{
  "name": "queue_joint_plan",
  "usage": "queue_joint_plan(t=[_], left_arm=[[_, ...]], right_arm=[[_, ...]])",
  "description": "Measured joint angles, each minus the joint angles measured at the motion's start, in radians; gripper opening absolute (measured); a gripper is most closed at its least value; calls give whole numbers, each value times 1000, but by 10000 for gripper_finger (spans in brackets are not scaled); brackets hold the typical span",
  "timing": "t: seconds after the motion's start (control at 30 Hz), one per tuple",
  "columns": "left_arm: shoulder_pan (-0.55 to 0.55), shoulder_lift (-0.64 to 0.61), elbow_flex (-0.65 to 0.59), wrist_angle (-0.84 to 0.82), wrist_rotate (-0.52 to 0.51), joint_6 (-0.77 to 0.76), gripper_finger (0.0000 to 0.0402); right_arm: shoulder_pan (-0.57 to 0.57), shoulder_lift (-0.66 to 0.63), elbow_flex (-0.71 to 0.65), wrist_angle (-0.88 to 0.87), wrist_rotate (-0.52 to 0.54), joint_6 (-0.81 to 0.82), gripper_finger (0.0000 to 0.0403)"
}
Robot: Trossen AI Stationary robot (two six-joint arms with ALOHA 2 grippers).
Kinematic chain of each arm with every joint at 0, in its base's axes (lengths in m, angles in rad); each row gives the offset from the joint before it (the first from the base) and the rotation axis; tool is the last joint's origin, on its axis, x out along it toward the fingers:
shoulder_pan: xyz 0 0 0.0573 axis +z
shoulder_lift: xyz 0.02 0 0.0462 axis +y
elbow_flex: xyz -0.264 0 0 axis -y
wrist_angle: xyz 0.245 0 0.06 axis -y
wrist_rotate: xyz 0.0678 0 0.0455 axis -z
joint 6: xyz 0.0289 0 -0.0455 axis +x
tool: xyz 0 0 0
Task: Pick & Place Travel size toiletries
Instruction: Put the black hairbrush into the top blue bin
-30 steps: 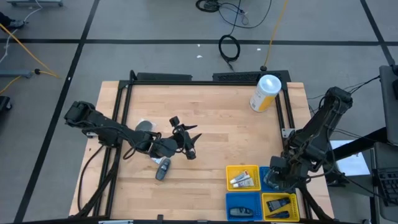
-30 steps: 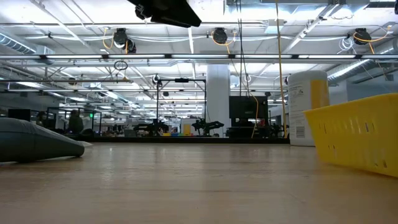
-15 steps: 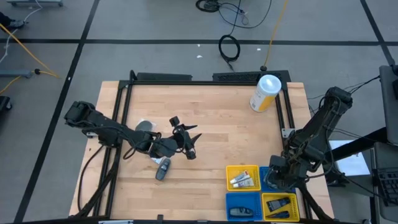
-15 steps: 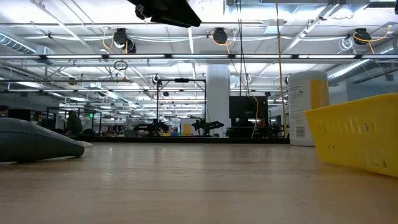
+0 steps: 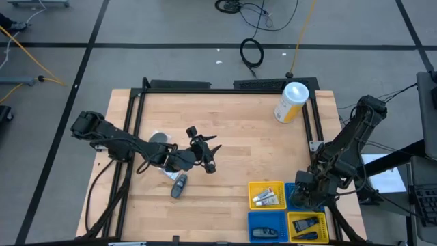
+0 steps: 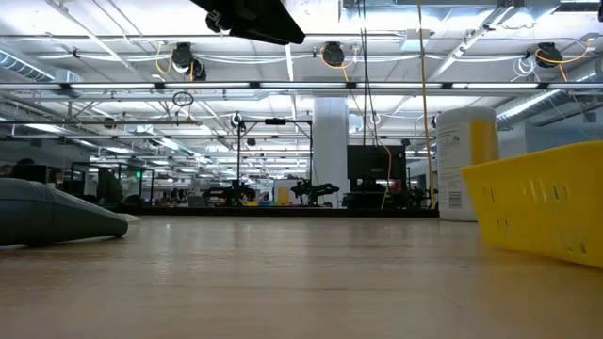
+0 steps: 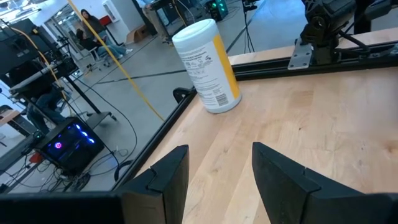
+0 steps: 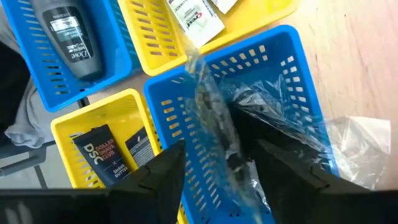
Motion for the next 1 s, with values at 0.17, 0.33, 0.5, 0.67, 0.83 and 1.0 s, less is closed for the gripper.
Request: queue_joint_plan(t=[0.17, 0.33, 0.5, 0.67, 0.83, 1.0], left_arm=[[0, 0, 0, 0, 0, 2, 173], [0, 0, 0, 0, 0, 2, 172], [0, 0, 0, -13, 0, -2, 173], [0, 0, 0, -90, 0, -37, 172], [0, 0, 0, -188, 1, -143, 172], [-2, -1, 0, -320, 30, -276, 172]], right_arm=[[-21, -1, 0, -3, -1, -18, 193], [-78, -40, 0, -5, -1, -108, 188], [-173, -94, 0, -5, 22, -211, 177], [-280, -127, 0, 48, 89, -328, 174], [-368, -131, 0, 256, 117, -575, 174], [-435, -131, 0, 459, 153, -805, 171]])
